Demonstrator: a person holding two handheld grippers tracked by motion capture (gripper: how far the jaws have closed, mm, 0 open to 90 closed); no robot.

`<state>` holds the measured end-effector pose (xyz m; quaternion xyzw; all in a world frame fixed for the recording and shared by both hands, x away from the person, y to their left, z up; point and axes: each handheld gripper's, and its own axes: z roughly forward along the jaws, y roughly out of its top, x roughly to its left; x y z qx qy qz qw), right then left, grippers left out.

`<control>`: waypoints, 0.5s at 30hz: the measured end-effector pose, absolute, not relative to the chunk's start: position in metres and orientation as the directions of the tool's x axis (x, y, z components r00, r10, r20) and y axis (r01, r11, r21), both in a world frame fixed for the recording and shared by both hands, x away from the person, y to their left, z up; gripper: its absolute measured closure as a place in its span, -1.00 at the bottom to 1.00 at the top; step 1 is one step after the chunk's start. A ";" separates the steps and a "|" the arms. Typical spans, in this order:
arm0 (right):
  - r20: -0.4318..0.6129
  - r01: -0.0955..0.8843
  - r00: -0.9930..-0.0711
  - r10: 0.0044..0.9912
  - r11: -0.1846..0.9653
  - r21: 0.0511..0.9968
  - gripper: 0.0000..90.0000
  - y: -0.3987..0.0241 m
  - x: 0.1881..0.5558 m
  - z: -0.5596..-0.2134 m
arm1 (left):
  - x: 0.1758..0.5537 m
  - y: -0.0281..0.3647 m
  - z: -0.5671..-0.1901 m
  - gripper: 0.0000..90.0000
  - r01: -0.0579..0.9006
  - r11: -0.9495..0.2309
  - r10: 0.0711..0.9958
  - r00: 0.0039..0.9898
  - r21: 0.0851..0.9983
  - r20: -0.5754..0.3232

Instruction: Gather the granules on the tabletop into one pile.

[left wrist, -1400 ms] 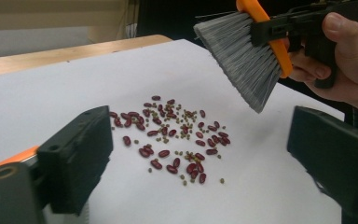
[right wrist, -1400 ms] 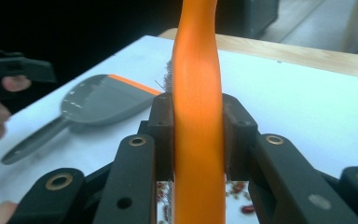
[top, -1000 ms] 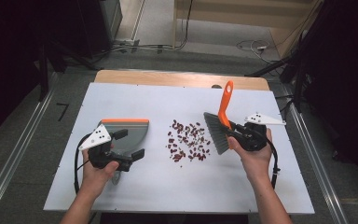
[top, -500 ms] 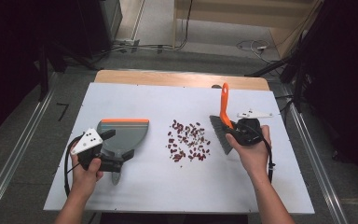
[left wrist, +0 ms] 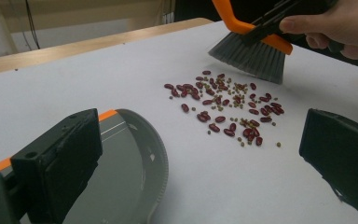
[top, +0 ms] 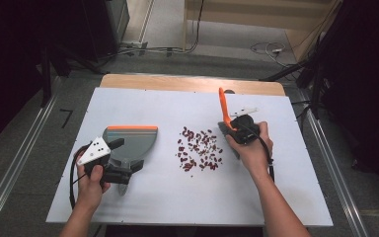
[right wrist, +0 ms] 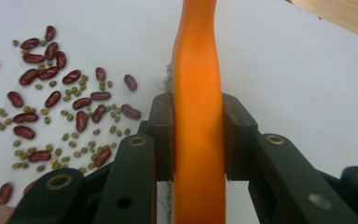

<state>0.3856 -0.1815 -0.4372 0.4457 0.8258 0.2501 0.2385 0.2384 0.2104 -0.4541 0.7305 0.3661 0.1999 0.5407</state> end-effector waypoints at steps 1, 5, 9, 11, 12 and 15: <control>-0.181 0.619 -0.490 0.853 0.487 0.617 0.52 -0.177 0.388 -0.438 | 0.238 0.211 -0.454 -1.00 0.320 -0.144 0.753 0.650 0.936 -0.106; -0.210 0.625 -0.502 0.839 0.519 0.583 0.52 -0.160 0.397 -0.442 | 0.238 0.214 -0.453 -1.00 0.318 -0.132 0.756 0.645 0.939 -0.113; -0.198 0.614 -0.532 0.823 0.536 0.580 0.53 -0.148 0.398 -0.444 | 0.237 0.215 -0.453 -1.00 0.316 -0.126 0.763 0.637 0.940 -0.112; -0.201 0.602 -0.556 0.807 0.557 0.571 0.53 -0.144 0.396 -0.444 | 0.237 0.216 -0.452 -1.00 0.318 -0.125 0.765 0.635 0.940 -0.113; -0.200 0.605 -0.561 0.803 0.563 0.563 0.54 -0.141 0.394 -0.444 | 0.237 0.216 -0.452 -1.00 0.318 -0.125 0.766 0.633 0.940 -0.112; -0.199 0.595 -0.583 0.788 0.581 0.556 0.53 -0.139 0.389 -0.444 | 0.237 0.216 -0.452 -1.00 0.317 -0.124 0.766 0.633 0.940 -0.112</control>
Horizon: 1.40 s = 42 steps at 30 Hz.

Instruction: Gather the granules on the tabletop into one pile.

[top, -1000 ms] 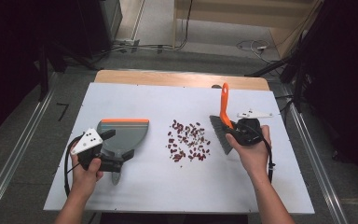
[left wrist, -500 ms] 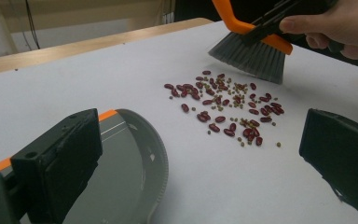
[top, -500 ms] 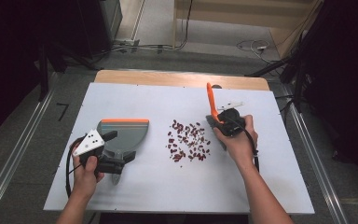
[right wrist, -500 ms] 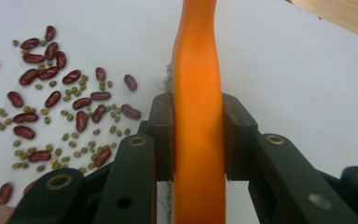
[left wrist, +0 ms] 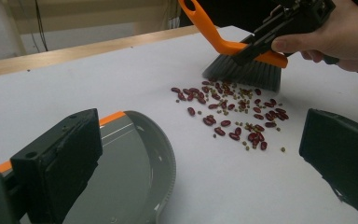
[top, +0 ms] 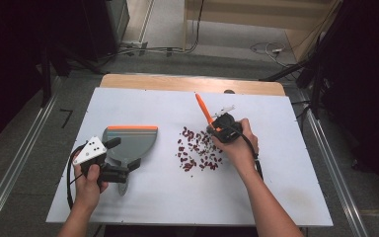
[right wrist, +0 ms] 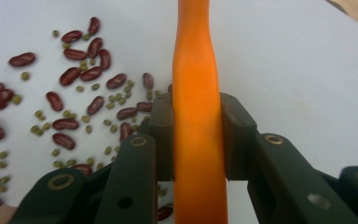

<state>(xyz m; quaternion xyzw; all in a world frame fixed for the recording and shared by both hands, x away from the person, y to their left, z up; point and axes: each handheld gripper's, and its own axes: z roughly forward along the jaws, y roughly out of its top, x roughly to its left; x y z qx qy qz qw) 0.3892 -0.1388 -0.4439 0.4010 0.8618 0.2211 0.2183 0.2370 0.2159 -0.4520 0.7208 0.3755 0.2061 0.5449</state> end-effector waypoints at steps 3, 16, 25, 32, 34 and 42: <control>-0.187 0.592 -0.598 0.779 0.587 0.553 0.54 -0.138 0.384 -0.443 | 0.237 0.215 -0.452 -1.00 0.313 -0.122 0.773 0.625 0.942 -0.108; -0.148 0.569 -0.630 0.763 0.582 0.581 0.53 -0.139 0.377 -0.431 | 0.237 0.215 -0.453 -1.00 0.316 -0.127 0.780 0.617 0.940 -0.101; -0.201 0.592 -0.598 0.776 0.596 0.543 0.53 -0.133 0.403 -0.437 | 0.237 0.215 -0.453 -1.00 0.315 -0.125 0.784 0.613 0.941 -0.101; -0.203 0.572 -0.649 0.734 0.645 0.507 0.53 -0.122 0.397 -0.440 | 0.238 0.216 -0.454 -1.00 0.318 -0.124 0.784 0.613 0.940 -0.104; -0.172 0.578 -0.656 0.735 0.636 0.511 0.53 -0.121 0.394 -0.439 | 0.238 0.215 -0.454 -1.00 0.318 -0.128 0.783 0.613 0.940 -0.101; -0.145 0.540 -0.667 0.731 0.608 0.582 0.53 -0.124 0.380 -0.422 | 0.237 0.215 -0.453 -1.00 0.318 -0.120 0.786 0.609 0.941 -0.105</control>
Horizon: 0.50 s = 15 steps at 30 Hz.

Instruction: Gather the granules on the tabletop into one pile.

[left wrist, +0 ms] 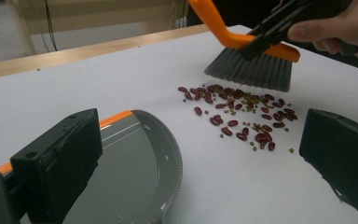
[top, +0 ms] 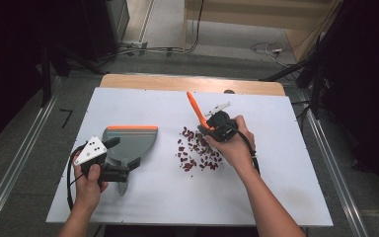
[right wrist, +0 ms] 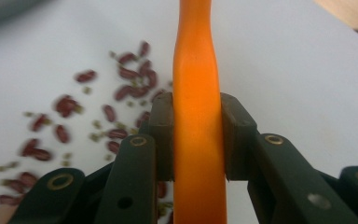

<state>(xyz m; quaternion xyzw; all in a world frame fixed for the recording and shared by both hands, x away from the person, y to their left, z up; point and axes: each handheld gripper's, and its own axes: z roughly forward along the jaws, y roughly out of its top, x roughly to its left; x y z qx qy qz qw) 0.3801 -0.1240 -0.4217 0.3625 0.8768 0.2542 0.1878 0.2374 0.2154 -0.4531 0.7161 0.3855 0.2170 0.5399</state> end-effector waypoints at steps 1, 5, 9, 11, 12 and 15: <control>-0.130 0.522 -0.684 0.717 0.607 0.599 0.53 -0.123 0.376 -0.418 | 0.238 0.216 -0.453 -1.00 0.318 -0.120 0.786 0.609 0.940 -0.106; -0.061 0.485 -0.751 0.657 0.613 0.624 0.53 -0.112 0.360 -0.411 | 0.238 0.216 -0.453 -1.00 0.319 -0.112 0.783 0.612 0.941 -0.114; 0.083 0.522 -0.795 0.601 0.607 0.599 0.53 -0.094 0.345 -0.415 | 0.238 0.216 -0.452 -1.00 0.319 -0.113 0.784 0.611 0.941 -0.113; 0.104 0.519 -0.808 0.580 0.617 0.592 0.53 -0.085 0.337 -0.418 | 0.238 0.216 -0.453 -1.00 0.319 -0.111 0.785 0.609 0.941 -0.114; 0.128 0.526 -0.810 0.572 0.614 0.588 0.53 -0.081 0.334 -0.420 | 0.238 0.216 -0.453 -1.00 0.320 -0.111 0.785 0.609 0.941 -0.114; 0.155 0.538 -0.808 0.569 0.604 0.589 0.53 -0.072 0.328 -0.424 | 0.237 0.216 -0.452 -1.00 0.319 -0.110 0.784 0.610 0.942 -0.115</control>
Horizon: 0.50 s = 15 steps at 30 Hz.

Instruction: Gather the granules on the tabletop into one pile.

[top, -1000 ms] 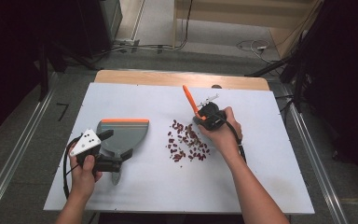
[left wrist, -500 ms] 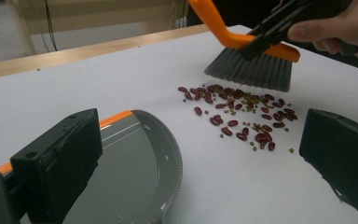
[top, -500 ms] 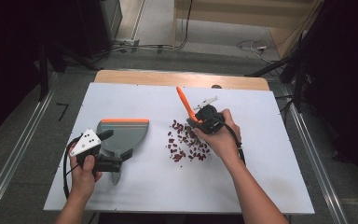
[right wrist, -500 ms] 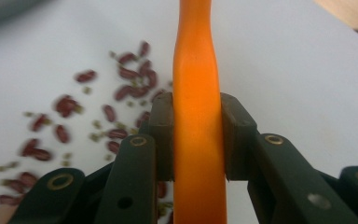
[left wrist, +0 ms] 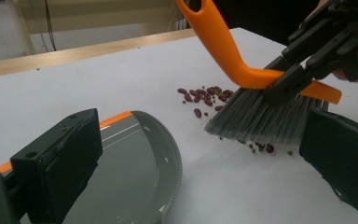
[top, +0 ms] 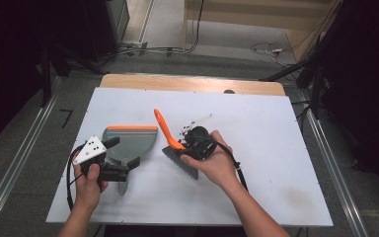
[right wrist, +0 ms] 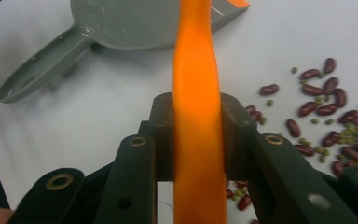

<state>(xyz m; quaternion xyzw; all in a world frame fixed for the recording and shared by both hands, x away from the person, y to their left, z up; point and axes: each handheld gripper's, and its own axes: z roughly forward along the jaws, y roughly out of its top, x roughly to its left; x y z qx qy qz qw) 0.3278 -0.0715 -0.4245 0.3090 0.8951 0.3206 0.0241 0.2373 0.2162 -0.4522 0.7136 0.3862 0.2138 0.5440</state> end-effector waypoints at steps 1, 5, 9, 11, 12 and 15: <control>0.171 0.548 -0.803 0.570 0.597 0.586 0.53 -0.069 0.327 -0.427 | 0.237 0.216 -0.452 -1.00 0.318 -0.112 0.784 0.611 0.941 -0.113; 0.239 0.588 -0.789 0.566 0.586 0.557 0.53 -0.065 0.332 -0.440 | 0.237 0.217 -0.452 -1.00 0.318 -0.108 0.784 0.610 0.942 -0.116; 0.222 0.616 -0.760 0.611 0.570 0.543 0.53 -0.069 0.342 -0.450 | 0.237 0.217 -0.452 -1.00 0.317 -0.109 0.785 0.610 0.942 -0.114; 0.227 0.630 -0.746 0.626 0.554 0.545 0.53 -0.075 0.348 -0.452 | 0.237 0.217 -0.452 -1.00 0.317 -0.109 0.783 0.611 0.942 -0.115; 0.224 0.637 -0.737 0.637 0.545 0.545 0.53 -0.077 0.350 -0.452 | 0.237 0.217 -0.452 -1.00 0.318 -0.110 0.782 0.612 0.942 -0.115; 0.214 0.646 -0.722 0.658 0.529 0.550 0.52 -0.086 0.356 -0.453 | 0.238 0.216 -0.452 -1.00 0.319 -0.117 0.780 0.615 0.940 -0.112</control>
